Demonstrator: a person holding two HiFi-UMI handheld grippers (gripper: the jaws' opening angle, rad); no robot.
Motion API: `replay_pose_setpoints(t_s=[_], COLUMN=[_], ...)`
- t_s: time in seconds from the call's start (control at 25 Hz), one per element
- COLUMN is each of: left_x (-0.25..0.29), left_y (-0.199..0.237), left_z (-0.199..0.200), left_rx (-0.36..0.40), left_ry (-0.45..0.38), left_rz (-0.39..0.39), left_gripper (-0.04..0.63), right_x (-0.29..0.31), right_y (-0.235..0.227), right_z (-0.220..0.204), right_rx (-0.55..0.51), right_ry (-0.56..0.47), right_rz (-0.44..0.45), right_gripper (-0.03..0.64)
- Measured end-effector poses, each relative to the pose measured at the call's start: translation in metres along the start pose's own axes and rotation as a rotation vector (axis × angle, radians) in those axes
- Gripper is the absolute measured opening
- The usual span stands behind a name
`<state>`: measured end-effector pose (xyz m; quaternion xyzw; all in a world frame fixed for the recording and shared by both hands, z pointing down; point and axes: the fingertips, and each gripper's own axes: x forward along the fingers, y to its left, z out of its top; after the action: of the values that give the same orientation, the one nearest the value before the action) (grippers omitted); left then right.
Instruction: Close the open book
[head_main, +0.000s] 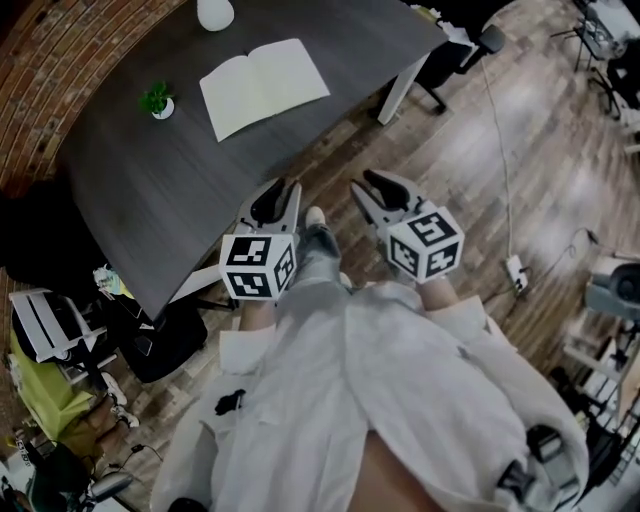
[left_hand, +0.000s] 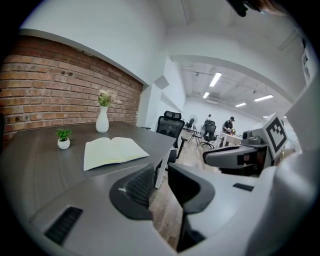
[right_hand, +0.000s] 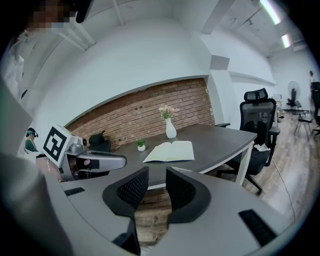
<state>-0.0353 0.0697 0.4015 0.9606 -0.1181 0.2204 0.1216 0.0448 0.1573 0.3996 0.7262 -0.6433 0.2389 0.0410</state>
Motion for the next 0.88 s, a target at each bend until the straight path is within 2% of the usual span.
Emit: replay_pose_setpoints(t_s=[0.6,0.88], left_x=[0.098,0.128], left_y=[0.081,0.109], left_z=[0.071,0.089], left_rx=[0.080,0.100], left_ry=[0.047,0.055], left_rz=[-0.084,-0.130], left_gripper=[0.081,0.089], right_x=[0.106,0.139], right_y=[-0.057,-0.068], right_z=[0.080,0.097], right_rx=[0.008,0.017], right_ry=[-0.030,-0.037], right_rz=[-0.084,-0.123], right_gripper=[0.103,0.103])
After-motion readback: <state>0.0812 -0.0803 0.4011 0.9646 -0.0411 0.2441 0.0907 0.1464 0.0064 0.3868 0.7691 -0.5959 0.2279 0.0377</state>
